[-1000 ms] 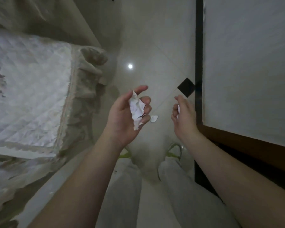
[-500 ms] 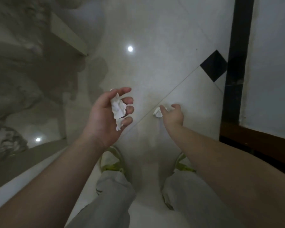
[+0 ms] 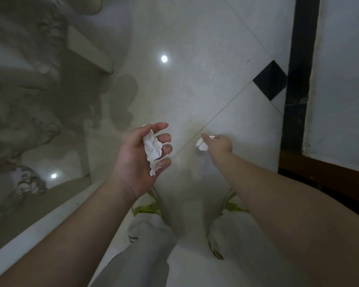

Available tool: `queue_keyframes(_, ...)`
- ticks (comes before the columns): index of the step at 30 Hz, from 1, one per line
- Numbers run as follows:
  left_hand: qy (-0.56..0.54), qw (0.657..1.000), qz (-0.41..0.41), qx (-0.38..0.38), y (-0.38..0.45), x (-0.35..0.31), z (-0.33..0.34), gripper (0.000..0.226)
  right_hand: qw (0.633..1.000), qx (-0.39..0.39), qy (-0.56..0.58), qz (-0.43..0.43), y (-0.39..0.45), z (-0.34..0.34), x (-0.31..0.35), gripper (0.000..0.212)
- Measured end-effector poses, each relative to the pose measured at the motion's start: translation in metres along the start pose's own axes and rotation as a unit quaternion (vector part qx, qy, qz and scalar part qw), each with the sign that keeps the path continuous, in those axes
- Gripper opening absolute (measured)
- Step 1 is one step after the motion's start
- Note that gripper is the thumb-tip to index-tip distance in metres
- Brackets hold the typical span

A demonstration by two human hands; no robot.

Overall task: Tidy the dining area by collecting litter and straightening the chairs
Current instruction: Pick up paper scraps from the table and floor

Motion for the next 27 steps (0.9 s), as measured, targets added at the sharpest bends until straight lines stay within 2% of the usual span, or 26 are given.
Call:
queue_keyframes(5, -0.029, 0.999, 0.007, 0.011, -0.055, -0.018, 0.044, 0.029, 0.995, 0.076, 0.057, -0.026, -0.073, -0.066, 0.02, 0.046)
queue_keyframes(9, -0.077, 0.997, 0.013, 0.024, -0.117, -0.033, 0.09, 0.027, 0.961, 0.167, 0.219, 0.03, -0.153, -0.128, 0.053, 0.038)
queue_keyframes(12, -0.107, 0.993, 0.02, 0.039, -0.165, -0.049, 0.124, 0.027, 0.949, 0.22, 0.226, -0.014, -0.216, -0.173, 0.085, 0.026)
queue_keyframes(16, -0.125, 0.99, 0.031, 0.057, -0.228, -0.083, 0.162, 0.025, 0.941, 0.232, 0.236, -0.076, -0.301, -0.235, 0.134, 0.015)
queue_keyframes(19, -0.144, 0.987, 0.052, 0.056, -0.282, -0.113, 0.184, 0.026, 0.924, 0.257, 0.265, -0.098, -0.364, -0.274, 0.164, 0.018)
queue_keyframes(23, -0.147, 0.983, 0.089, 0.071, -0.355, -0.162, 0.209, 0.022, 0.906, 0.297, 0.281, -0.109, -0.459, -0.307, 0.199, 0.025)
queue_keyframes(27, -0.129, 0.975, 0.145, 0.107, -0.416, -0.211, 0.226, 0.023, 0.888, 0.311, 0.317, -0.117, -0.545, -0.327, 0.23, 0.019)
Point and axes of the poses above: each hand's wrist, its own y-axis towards the middle knuckle, its own z-axis out of the palm, x = y × z, the point moved 3 cm from there along y, towards the middle knuckle, and after that the axes turned 5 degrees about z, right-handed, at the moved point
